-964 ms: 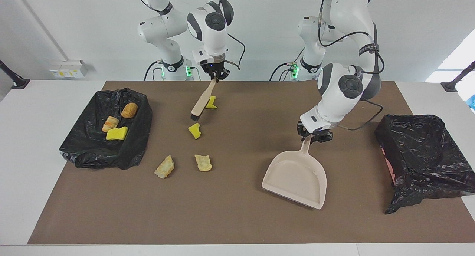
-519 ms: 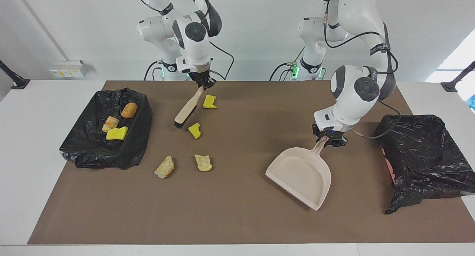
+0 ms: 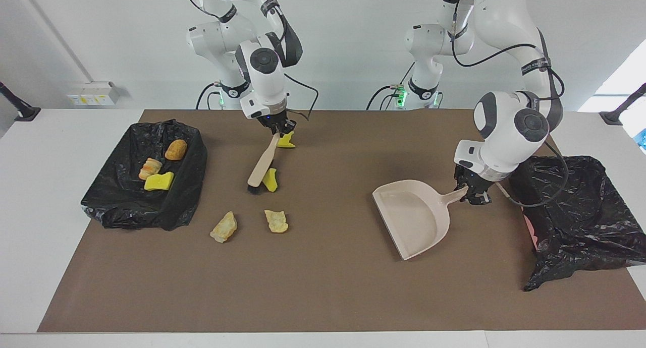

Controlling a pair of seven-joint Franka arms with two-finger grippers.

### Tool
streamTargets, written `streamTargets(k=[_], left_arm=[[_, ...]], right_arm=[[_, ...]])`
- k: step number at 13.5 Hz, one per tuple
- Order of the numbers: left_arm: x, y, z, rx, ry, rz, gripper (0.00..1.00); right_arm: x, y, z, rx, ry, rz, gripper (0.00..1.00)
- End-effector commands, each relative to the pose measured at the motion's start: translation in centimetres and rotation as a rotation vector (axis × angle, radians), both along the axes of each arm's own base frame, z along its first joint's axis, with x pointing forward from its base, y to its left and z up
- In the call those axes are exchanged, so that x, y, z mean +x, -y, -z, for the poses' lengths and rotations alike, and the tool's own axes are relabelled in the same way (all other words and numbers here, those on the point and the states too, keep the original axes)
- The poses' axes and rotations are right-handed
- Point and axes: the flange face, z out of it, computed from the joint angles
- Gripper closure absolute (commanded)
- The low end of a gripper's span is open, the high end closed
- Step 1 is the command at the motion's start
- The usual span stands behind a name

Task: Sweep and dump trash in bin
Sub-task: 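Hold the dustpan with the left gripper while the right gripper grasps the brush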

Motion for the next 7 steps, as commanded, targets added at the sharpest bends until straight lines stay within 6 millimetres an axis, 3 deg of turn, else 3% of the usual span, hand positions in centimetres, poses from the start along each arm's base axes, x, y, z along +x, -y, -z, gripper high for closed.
streamTargets(k=[1, 4, 6, 7], left_arm=[[-2.4, 2.4, -0.2, 0.036, 0.011, 0.11, 1.0], [-5.7, 6.3, 0.7, 0.106, 0.058, 0.126, 1.0], [-8.0, 8.8, 1.2, 0.117, 0.066, 0.118, 1.0], [-8.1, 8.9, 1.3, 0.122, 0.066, 0.088, 1.0]], right_arm=[[3.7, -3.5, -1.3, 0.05, 0.007, -0.038, 1.0], [4.3, -8.2, -3.5, 0.152, 0.01, -0.046, 1.0], [3.7, -11.6, -5.4, 0.179, -0.011, -0.087, 1.0], [3.3, -12.9, -6.8, 0.173, -0.038, -0.1, 1.0]])
